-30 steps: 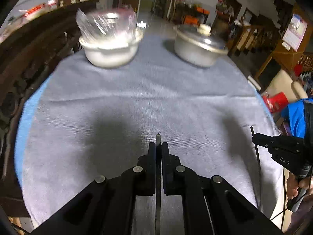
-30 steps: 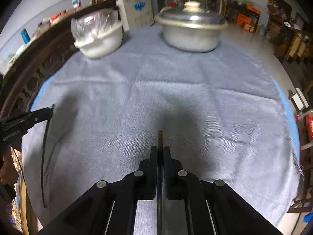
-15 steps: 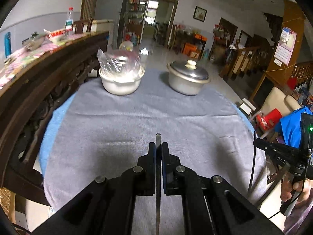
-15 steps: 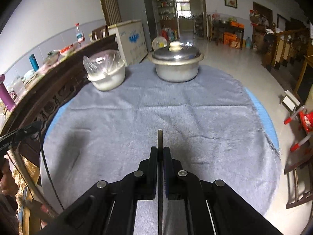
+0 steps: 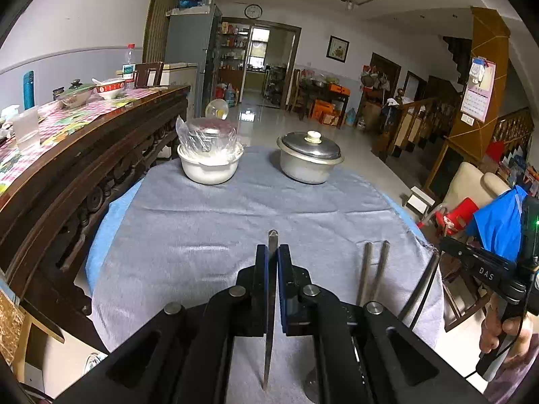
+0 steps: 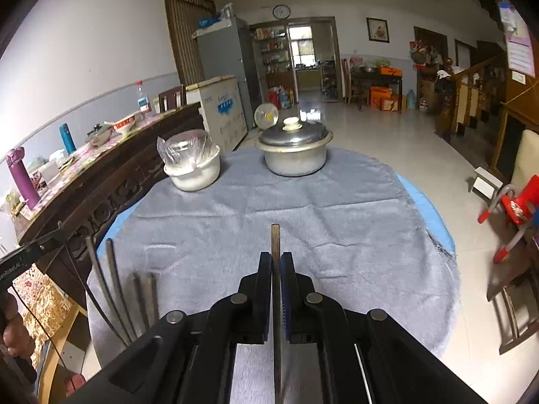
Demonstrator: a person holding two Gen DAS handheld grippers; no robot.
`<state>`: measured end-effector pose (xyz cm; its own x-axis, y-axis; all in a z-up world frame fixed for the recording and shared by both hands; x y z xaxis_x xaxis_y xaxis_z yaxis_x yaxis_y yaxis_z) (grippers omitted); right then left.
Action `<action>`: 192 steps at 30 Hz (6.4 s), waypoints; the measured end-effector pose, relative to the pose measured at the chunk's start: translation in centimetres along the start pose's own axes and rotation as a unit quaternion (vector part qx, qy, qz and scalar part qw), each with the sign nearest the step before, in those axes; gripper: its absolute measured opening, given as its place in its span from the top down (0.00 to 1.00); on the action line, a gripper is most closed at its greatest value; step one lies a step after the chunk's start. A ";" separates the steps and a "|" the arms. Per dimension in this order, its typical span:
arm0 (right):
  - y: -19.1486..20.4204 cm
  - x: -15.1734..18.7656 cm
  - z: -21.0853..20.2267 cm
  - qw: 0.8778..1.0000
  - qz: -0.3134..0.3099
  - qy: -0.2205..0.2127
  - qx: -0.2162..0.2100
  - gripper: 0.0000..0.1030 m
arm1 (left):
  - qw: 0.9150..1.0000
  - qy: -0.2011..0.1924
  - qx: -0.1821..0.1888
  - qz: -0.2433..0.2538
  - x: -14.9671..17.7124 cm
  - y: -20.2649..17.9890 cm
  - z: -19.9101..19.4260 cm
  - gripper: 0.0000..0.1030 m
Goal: Organize utensils
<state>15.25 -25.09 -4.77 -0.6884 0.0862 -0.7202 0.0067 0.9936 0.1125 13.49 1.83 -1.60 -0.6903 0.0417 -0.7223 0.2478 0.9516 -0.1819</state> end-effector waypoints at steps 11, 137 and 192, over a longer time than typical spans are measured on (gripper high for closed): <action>1.2 1.2 -3.1 1.000 0.004 -0.022 -0.016 0.94 | 1.000 -0.012 0.001 -0.006 1.0 -1.0 -2.4 0.95; 8.4 3.1 -15.1 0.987 -0.018 -0.144 -0.064 0.94 | 0.991 -0.127 0.007 0.030 1.5 -9.6 -13.2 0.95; 8.7 4.6 -11.0 0.994 -0.004 -0.086 -0.068 0.94 | 0.998 -0.055 0.018 -0.005 3.3 -6.8 -8.2 0.95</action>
<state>4.16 -16.81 0.38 -0.5533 0.1020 -0.8267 -0.1035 0.9764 0.1897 3.95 -2.05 2.70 -0.6154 -0.0033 -0.7882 0.2666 0.9402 -0.2121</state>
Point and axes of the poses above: each gripper's, at about its wrist camera, not at the fingertips, and z roughly the way its jaws point, y to its left, x to its underside, the point moved 4 cm from there along z, roughly the way its jaws point, and after that the axes turned 7 degrees about y, right-handed, at the moved point
